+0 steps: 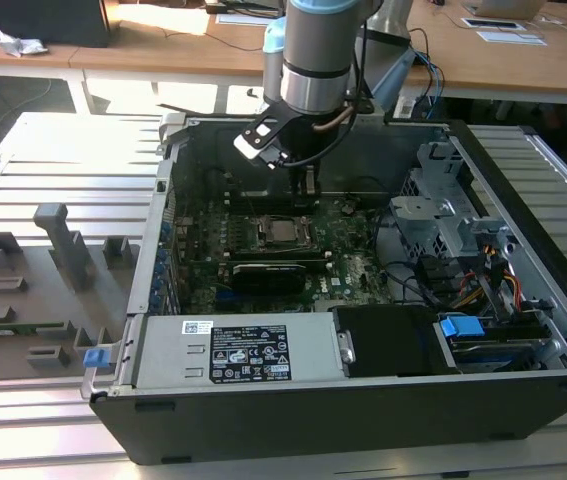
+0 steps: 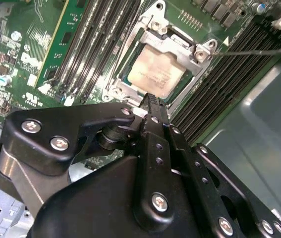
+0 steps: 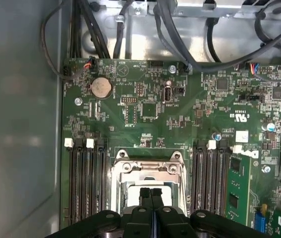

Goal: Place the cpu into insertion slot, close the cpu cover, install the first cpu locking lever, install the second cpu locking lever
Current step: 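Close the cpu cover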

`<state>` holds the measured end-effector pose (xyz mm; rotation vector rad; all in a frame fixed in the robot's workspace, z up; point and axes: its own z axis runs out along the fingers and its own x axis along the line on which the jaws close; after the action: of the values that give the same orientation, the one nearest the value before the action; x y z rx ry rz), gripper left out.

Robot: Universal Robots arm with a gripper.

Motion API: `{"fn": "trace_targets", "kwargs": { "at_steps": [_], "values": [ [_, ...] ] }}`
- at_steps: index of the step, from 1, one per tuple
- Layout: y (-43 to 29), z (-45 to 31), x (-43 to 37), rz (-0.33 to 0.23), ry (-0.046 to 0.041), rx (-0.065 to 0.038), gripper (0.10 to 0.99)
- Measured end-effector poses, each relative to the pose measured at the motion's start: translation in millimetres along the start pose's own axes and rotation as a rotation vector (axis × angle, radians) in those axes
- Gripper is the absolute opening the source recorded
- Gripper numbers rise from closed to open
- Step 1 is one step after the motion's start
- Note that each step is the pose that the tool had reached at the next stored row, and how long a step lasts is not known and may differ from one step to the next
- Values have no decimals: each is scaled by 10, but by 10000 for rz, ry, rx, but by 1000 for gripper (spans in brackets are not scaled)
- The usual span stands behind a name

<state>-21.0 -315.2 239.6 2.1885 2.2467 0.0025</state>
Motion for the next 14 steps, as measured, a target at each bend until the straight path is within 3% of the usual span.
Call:
{"fn": "trace_targets", "kwargs": {
  "at_steps": [4, 14],
  "values": [
    [-67, 38, 2, -1, 0, 0, 106],
    [-133, 116, 4, 0, 0, 0, 106]
  ]
}}
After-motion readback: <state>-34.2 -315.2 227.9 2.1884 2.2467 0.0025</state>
